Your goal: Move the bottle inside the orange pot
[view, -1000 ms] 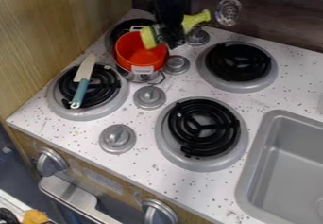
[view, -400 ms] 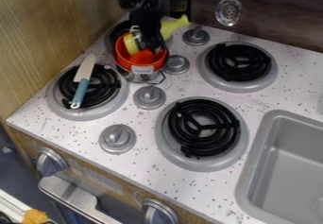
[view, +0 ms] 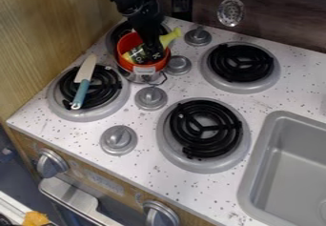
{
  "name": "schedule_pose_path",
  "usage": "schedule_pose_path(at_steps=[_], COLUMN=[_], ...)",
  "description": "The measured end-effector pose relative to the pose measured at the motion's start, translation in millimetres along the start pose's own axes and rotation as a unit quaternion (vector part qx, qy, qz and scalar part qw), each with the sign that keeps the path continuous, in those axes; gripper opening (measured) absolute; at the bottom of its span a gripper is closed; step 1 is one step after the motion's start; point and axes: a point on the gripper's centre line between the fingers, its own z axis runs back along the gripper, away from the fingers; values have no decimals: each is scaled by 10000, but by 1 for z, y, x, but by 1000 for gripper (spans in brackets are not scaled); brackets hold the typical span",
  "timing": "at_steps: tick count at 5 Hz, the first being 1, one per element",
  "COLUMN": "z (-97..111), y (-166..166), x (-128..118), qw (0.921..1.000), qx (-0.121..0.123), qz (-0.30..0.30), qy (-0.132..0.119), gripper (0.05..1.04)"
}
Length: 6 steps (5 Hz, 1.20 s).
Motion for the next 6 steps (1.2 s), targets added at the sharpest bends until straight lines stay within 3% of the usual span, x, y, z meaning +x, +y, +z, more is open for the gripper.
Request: schedule_pose_path(at_steps=[1, 3, 4, 5, 6], z=[9, 35, 49, 57, 55], y=[3, 0, -23, -41, -66], x=[0, 11, 19, 35, 58], qw=[9999, 9985, 9936, 9874, 9725], qx=[4, -281, -736, -822, -583], qz=[-12, -148, 337, 1017, 1916], qy=[129, 440, 794, 886, 1186], gripper=[999, 999, 999, 999, 999])
